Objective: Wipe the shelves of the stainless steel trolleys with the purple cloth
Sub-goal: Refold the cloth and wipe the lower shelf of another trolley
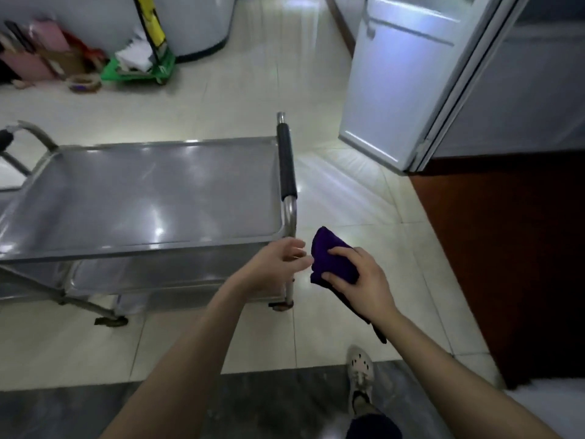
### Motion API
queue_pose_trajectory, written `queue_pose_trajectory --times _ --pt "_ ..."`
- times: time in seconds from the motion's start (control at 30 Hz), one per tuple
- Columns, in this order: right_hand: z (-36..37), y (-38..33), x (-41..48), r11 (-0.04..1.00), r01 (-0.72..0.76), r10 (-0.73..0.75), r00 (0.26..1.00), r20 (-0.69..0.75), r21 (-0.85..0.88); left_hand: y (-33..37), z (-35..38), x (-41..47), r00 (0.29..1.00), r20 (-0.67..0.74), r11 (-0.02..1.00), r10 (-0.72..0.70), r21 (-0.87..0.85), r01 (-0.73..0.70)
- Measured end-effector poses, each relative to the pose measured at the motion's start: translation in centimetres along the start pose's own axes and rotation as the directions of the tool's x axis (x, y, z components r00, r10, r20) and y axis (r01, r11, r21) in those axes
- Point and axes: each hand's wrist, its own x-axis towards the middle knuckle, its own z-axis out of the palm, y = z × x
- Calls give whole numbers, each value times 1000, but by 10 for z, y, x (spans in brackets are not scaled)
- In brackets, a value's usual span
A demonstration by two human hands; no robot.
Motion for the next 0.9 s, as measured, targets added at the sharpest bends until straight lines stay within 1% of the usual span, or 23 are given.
queue_pose_trajectory --times 0.07,0.17,0.23,0.27,0.33,0.37,0.4,0.47,0.5,0.53,0.6,0.67,0.73,0.8,0.9 --pt "-32 24 40 999 18 -16 999 -37 37 36 12 56 999 42 999 -9 -42 11" --pt "-77 53 100 998 8 -7 1000 -12 64 81 30 134 998 66 986 -9 -165 20" --pt "-105 73 137 997 13 -15 999 34 81 106 37 179 1000 4 973 -10 -229 11" --pt "-118 84 157 996 38 -44 997 58 85 118 38 200 999 -48 973 -3 -231 -8" --pt "-141 107 201 993 54 -66 991 119 105 138 32 240 987 -160 985 30 -163 -56" --pt "-150 116 224 993 23 -39 989 140 117 147 26 258 978 -203 993 53 -93 -73" --pt "-157 124 247 994 -17 2 991 136 112 156 19 275 970 -228 997 78 -11 -83" --pt "-168 138 298 995 -74 69 995 74 69 168 2 311 964 -233 984 128 152 -93" --pt "-172 143 326 997 -66 63 996 58 48 172 -8 330 960 -234 970 152 223 -99" --pt "-175 147 356 999 -38 36 996 77 25 175 -19 350 956 -237 954 174 282 -104" --pt "-178 152 417 996 68 -57 981 187 -56 176 -42 391 951 -235 930 202 351 -111" --pt "-174 159 480 971 197 -147 941 306 -139 173 -67 435 950 -233 920 209 376 -110" --pt "-168 164 540 955 248 -178 919 351 -163 166 -94 481 946 -259 919 198 384 -87" --pt "-164 171 594 956 250 -186 920 345 -153 162 -124 524 942 -290 933 166 356 -55" --pt "-160 170 674 965 203 -122 906 406 -164 163 -169 573 917 -391 979 82 206 0"
